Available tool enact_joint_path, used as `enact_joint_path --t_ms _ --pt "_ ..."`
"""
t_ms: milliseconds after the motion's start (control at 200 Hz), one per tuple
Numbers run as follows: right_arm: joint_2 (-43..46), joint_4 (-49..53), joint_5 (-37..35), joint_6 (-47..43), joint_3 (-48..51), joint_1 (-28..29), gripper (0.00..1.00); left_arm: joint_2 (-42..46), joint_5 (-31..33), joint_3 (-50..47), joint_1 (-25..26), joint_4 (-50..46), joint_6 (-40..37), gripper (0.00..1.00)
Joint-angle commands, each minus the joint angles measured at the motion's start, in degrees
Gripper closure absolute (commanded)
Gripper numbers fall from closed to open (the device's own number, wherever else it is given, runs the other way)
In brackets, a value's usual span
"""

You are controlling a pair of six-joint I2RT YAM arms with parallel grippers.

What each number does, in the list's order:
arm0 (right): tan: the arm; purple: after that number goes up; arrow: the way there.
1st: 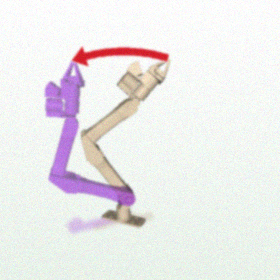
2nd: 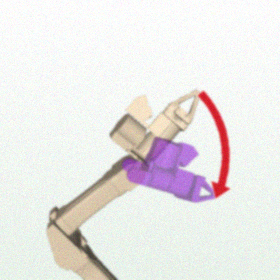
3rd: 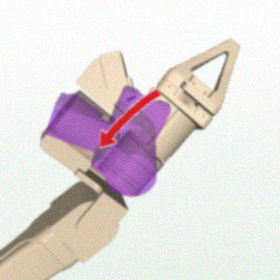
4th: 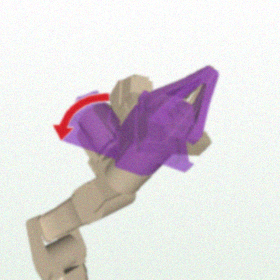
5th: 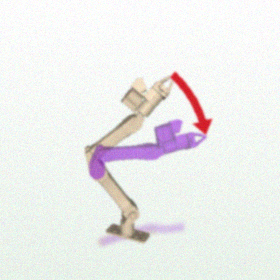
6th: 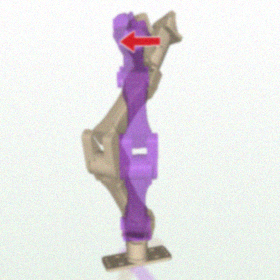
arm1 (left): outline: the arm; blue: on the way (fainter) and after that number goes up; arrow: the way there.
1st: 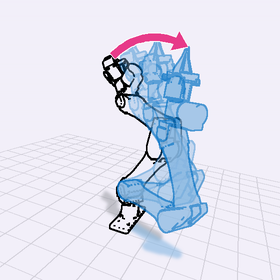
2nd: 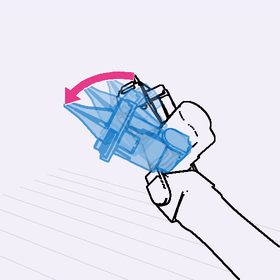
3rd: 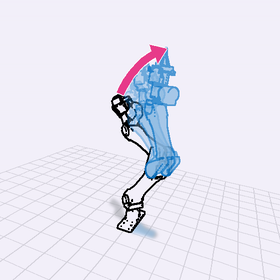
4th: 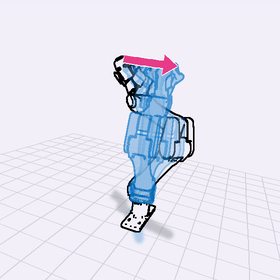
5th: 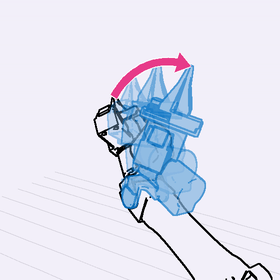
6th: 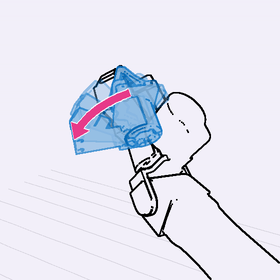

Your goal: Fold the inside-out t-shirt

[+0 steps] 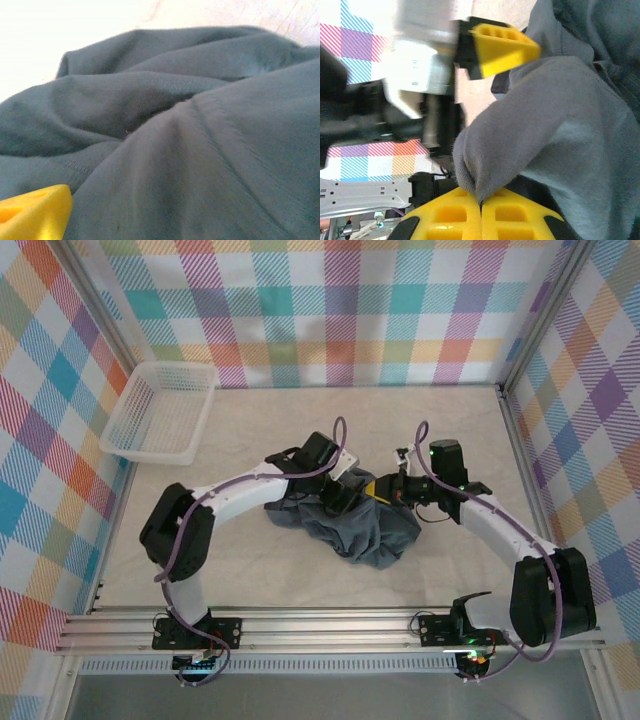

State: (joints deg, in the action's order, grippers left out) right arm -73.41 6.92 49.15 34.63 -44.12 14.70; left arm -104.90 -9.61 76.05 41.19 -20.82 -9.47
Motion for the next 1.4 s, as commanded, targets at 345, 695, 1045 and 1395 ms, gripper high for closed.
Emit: enact_joint_path --t_ms 345,695,1045,1395 --pt "-10.83 13.18 -8.74 -18.73 -10.16 -6.45 0.98 6.75 -43.50 5.40 -14.16 4.62 29.92 1.00" --pt "-15.34 18.08 -12.50 -14.67 -22.59 -5.65 0.59 9.73 -47.53 9.87 -14.03 -5.51 35.47 1.00" --pt "7.39 7.78 -13.36 -7.26 -7.12 2.15 0.50 6.95 -46.91 12.63 -14.05 -3.62 37.68 1.00" --pt "-8.20 -1.24 -4.60 -8.02 -12.91 2.64 0.63 7.07 -46.17 13.90 -14.04 -6.92 35.26 1.00"
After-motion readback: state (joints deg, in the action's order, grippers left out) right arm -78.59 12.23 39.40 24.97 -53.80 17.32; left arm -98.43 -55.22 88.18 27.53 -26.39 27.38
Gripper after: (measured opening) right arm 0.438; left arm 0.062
